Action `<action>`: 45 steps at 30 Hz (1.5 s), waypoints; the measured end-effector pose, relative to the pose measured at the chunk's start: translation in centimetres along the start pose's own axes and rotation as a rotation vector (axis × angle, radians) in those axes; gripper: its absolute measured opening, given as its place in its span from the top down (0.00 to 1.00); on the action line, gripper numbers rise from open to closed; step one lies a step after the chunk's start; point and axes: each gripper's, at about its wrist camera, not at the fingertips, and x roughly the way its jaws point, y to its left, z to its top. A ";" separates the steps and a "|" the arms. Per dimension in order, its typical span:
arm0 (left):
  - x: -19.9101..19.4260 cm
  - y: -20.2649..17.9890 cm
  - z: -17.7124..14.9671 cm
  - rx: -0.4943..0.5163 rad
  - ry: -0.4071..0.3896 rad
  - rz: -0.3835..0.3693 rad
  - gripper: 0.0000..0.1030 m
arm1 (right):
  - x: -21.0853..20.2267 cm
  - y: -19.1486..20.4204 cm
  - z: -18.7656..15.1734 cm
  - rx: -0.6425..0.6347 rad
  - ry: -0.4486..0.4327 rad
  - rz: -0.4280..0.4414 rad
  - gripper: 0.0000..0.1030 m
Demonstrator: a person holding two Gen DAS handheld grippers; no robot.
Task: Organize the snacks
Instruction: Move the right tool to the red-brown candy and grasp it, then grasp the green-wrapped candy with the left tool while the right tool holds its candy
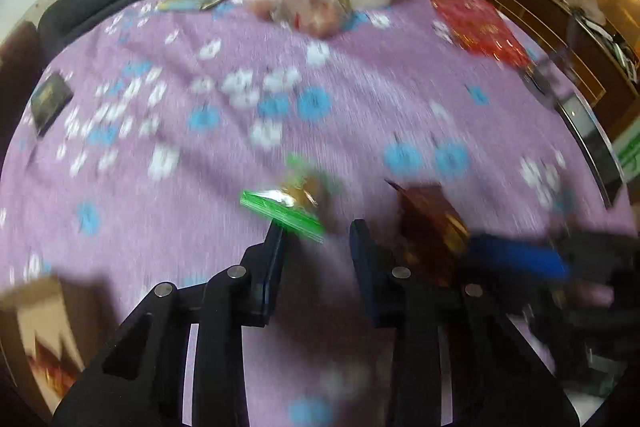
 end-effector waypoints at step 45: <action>-3.7 3.4 -1.9 -0.284 -0.107 -0.041 0.11 | -3.1 -0.4 -0.2 -0.049 -0.094 -0.121 0.72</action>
